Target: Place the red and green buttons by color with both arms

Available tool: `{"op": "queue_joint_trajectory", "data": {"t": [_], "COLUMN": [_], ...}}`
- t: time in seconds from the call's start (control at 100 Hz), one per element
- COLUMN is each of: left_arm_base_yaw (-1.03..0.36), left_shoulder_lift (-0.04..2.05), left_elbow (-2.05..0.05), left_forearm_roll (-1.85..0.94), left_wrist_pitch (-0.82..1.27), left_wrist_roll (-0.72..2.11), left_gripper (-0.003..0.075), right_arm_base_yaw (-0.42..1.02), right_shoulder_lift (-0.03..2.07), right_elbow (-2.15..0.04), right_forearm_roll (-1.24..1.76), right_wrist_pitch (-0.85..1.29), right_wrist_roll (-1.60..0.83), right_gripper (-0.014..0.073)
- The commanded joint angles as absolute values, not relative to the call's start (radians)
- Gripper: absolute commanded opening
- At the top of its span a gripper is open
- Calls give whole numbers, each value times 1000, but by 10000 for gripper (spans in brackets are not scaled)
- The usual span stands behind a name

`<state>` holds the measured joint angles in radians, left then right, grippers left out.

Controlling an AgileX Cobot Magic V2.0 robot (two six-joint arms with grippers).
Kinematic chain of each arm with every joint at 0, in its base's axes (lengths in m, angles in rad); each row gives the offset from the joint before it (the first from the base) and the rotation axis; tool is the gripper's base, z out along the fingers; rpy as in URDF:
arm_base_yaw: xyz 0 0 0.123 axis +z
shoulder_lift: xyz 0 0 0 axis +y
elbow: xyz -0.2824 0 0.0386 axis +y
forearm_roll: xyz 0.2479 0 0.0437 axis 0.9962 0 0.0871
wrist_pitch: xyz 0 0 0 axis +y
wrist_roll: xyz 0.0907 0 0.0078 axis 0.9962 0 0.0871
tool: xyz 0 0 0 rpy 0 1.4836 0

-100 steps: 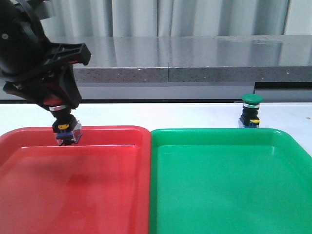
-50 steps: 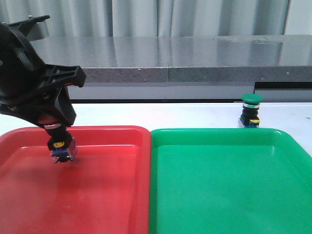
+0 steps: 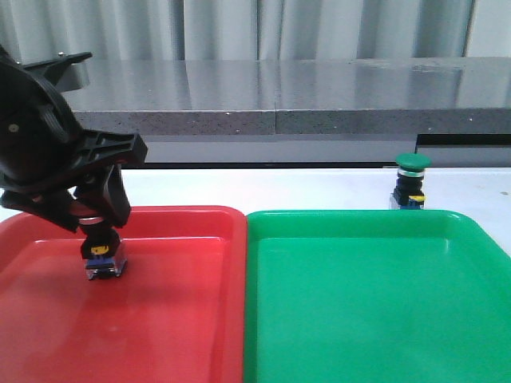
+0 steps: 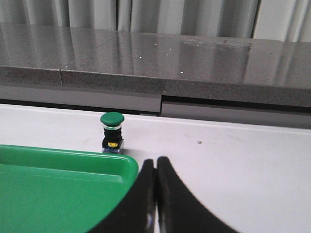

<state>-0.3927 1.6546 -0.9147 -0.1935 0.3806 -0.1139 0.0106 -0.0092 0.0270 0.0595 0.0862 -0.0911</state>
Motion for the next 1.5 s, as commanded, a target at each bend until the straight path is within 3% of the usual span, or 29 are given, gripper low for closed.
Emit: {"op": "queue_joint_trajectory", "data": {"t": [0.0, 0.1, 0.46, 0.69, 1.0, 1.49], "left_arm_base_yaw": [-401, -401, -391, -312, -206, -199], "left_shoulder_lift": [1622, 1620, 1522, 1391, 1112, 578], "left_elbow": [-937, -937, -937, -937, -830, -507], "left_forearm_roll": [-203, -203, -189, -171, -127, -96], "left_wrist_pitch": [350, 350, 296, 277, 218, 212], "left_wrist_roll": [-127, -127, -127, -127, -127, -127], "left_gripper": [511, 568, 568, 568, 568, 568], "right_arm_base_yaw": [5, 5, 5, 5, 5, 5], "right_shoulder_lift": [-31, -31, -31, -31, -31, -31], "right_elbow": [13, 13, 13, 13, 13, 13], "right_forearm_roll": [51, 51, 51, 51, 51, 51], "right_wrist_pitch": [0, 0, 0, 0, 0, 0], "right_wrist_roll": [-94, -94, -94, -94, -94, -94], "right_gripper": [-111, -111, -111, -111, -111, -111]}}
